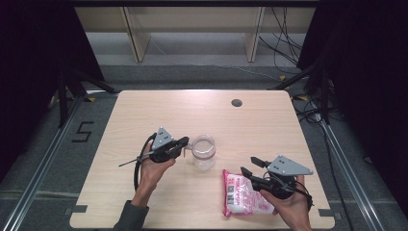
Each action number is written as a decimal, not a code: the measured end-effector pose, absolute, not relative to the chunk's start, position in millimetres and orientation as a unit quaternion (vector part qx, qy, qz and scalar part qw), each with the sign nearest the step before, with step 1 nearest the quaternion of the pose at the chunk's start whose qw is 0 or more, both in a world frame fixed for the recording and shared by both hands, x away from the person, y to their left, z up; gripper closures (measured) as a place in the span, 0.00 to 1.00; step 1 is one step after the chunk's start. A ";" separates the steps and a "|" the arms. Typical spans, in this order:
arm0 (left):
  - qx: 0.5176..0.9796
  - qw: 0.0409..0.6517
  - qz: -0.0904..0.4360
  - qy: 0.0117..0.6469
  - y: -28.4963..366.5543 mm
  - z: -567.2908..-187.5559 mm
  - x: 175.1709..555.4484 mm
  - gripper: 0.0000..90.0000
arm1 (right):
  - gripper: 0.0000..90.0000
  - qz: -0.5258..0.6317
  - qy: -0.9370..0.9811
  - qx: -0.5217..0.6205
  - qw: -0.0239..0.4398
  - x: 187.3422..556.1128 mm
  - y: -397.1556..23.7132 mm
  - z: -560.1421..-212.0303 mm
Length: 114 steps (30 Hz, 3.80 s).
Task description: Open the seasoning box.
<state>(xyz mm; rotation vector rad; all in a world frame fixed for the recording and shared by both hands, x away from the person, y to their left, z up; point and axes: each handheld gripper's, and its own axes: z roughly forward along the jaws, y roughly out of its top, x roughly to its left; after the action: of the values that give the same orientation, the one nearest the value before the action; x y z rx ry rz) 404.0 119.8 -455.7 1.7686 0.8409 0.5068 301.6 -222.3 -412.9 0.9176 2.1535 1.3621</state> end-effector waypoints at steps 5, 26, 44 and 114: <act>0.744 0.526 0.219 0.349 118.5 -455.3 403.7 0.97 | 0.70 0.506 0.776 0.303 0.224 307.9 -205.8 -409.3; 0.738 0.530 0.213 0.358 119.5 -455.9 404.2 0.96 | 0.98 0.462 0.814 0.279 0.215 350.8 -154.3 -433.2; 0.733 0.537 0.205 0.364 120.7 -457.6 405.6 0.97 | 1.00 0.443 0.817 0.307 0.206 373.9 -146.3 -450.5; 0.748 0.507 0.215 0.371 166.8 -483.5 340.9 0.23 | 0.96 0.513 0.810 0.215 0.186 361.1 -85.8 -412.2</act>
<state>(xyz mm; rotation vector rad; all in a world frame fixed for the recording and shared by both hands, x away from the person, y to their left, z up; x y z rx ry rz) 340.9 166.8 -483.5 1.8032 0.8956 0.5173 361.1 -85.8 -412.2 0.6048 2.2816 1.4433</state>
